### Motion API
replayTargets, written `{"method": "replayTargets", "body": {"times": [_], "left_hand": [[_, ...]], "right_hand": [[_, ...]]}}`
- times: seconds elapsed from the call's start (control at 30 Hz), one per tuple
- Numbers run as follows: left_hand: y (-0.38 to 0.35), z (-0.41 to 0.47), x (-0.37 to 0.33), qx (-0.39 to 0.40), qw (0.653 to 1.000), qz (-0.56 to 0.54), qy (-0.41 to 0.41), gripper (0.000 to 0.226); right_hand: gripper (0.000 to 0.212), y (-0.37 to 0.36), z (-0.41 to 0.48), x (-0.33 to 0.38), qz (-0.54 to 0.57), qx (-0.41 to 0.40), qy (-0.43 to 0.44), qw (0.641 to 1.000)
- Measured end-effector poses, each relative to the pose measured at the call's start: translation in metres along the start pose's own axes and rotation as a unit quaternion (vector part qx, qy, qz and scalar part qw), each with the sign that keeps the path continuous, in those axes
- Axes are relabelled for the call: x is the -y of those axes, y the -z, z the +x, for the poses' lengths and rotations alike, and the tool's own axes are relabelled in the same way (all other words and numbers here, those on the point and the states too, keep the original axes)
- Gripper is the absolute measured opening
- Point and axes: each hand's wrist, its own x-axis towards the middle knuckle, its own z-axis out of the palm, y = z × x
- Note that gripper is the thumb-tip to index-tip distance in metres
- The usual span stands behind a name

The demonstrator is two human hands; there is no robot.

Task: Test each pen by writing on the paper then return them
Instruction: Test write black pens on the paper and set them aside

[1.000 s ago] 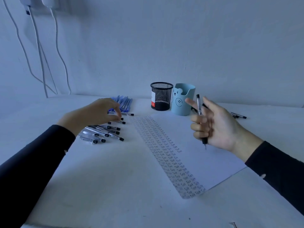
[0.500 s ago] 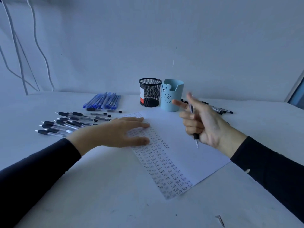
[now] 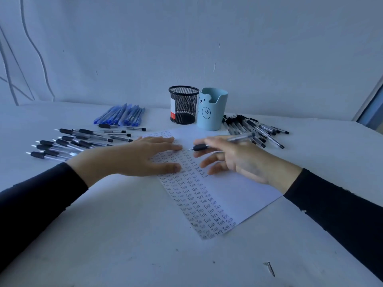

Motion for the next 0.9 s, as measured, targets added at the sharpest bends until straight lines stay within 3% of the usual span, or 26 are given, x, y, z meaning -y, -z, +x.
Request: {"method": "replayTargets", "body": {"times": [0.07, 0.3, 0.53, 0.9], "left_hand": [[0.0, -0.001, -0.001, 0.003, 1.0, -0.001, 0.006, 0.076], [0.002, -0.003, -0.006, 0.007, 1.0, -0.003, 0.01, 0.074], [0.001, -0.003, -0.004, 0.004, 1.0, -0.004, 0.002, 0.078], [-0.001, 0.0, 0.001, -0.001, 1.0, -0.003, -0.001, 0.094]], "right_hand": [[0.011, -0.002, 0.001, -0.003, -0.086, -0.032, 0.021, 0.996], [0.029, -0.009, -0.003, -0.003, -0.177, -0.041, 0.064, 0.981], [0.046, -0.019, 0.003, -0.014, -0.193, -0.116, 0.061, 0.972], [0.048, -0.02, 0.001, -0.015, -0.201, -0.098, 0.067, 0.972]]}}
